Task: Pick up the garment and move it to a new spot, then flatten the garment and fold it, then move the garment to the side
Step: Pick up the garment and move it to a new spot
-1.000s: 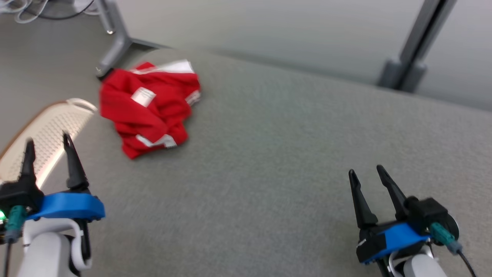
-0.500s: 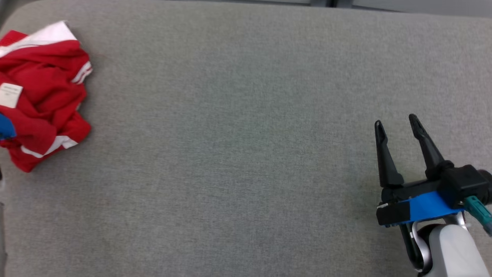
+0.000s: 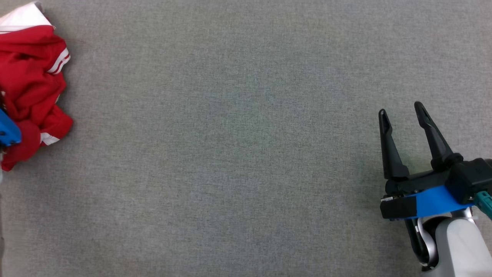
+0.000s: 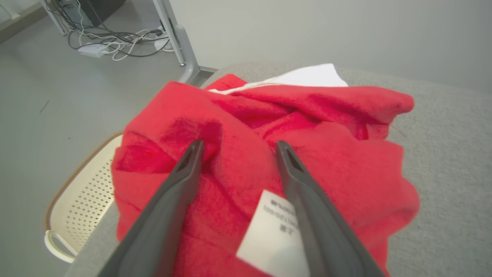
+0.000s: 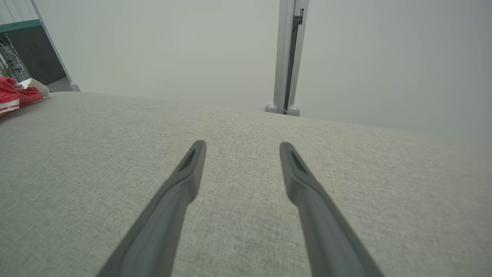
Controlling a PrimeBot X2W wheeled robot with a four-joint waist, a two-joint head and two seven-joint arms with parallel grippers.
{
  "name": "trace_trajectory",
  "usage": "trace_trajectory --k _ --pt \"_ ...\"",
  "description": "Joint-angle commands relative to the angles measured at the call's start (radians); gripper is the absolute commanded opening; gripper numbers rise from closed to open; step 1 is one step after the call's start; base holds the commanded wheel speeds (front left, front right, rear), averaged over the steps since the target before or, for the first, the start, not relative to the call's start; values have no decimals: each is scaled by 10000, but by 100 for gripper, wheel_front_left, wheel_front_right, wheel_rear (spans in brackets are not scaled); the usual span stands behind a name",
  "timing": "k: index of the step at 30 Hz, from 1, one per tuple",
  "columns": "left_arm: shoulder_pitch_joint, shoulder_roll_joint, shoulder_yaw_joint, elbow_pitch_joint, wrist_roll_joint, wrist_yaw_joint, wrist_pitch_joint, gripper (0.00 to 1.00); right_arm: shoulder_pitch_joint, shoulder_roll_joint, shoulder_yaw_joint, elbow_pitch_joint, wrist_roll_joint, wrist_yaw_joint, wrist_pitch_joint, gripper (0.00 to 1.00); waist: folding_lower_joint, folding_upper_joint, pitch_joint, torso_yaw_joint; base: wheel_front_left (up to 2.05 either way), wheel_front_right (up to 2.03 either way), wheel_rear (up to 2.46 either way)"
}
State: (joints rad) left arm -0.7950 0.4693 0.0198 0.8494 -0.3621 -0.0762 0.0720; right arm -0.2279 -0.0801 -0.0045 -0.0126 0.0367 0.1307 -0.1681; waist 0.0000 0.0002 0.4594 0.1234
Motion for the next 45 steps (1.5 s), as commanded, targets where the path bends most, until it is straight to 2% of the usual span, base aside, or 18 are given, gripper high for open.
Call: trace_trajectory --k 1,4,5,6,7,8,13,18,24,33,41,45 --pt "-129 -206 71 353 -314 -132 323 100 -204 -71 47 -6 64 2 13 100 0 -2 31 2 0 0 0" --pt "-127 -258 -7 672 -455 -233 689 100 -252 -66 97 17 86 2 -7 100 0 -2 60 -17 0 0 0" --pt "-145 -328 -9 754 -573 -293 732 96 -281 -61 105 26 93 2 -20 100 0 -2 69 -17 0 0 0" --pt "-173 -356 -13 816 -640 -330 704 47 -319 -55 116 42 95 2 -32 100 0 -2 73 -18 0 0 0" --pt "-178 -358 -74 902 -663 -371 720 10 -339 -50 134 72 106 3 -48 100 0 -2 68 -28 0 0 0" --pt "-194 -372 -125 971 -690 -387 698 0 -349 -48 144 100 121 2 -66 100 0 -2 52 -33 0 0 0" --pt "-390 -168 -270 1011 -515 -455 -277 0 -366 -21 228 273 199 2 -123 100 0 -2 -169 -88 0 0 0" --pt "-801 83 -558 739 -72 -456 -1817 0 -259 56 276 547 262 2 -303 100 0 -2 -647 -137 0 0 0" --pt "-1614 -31 -963 151 311 -457 -2851 0 -157 206 380 1003 396 3 -505 100 0 -2 -1379 -243 0 0 0" --pt "-2644 -645 -1915 -2276 917 -294 -2601 0 -40 297 502 1619 792 3 -799 100 0 -2 -2241 -1083 0 0 0" --pt "-3196 -1250 -2854 -4958 1013 -370 -1686 0 -52 296 656 1996 1423 3 -949 100 0 -2 -2454 -2462 0 0 0" --pt "-3299 -1734 -3416 -5669 1009 -400 -1360 0 -115 291 678 2100 1621 3 -976 100 0 -2 -2404 -3106 0 0 0"
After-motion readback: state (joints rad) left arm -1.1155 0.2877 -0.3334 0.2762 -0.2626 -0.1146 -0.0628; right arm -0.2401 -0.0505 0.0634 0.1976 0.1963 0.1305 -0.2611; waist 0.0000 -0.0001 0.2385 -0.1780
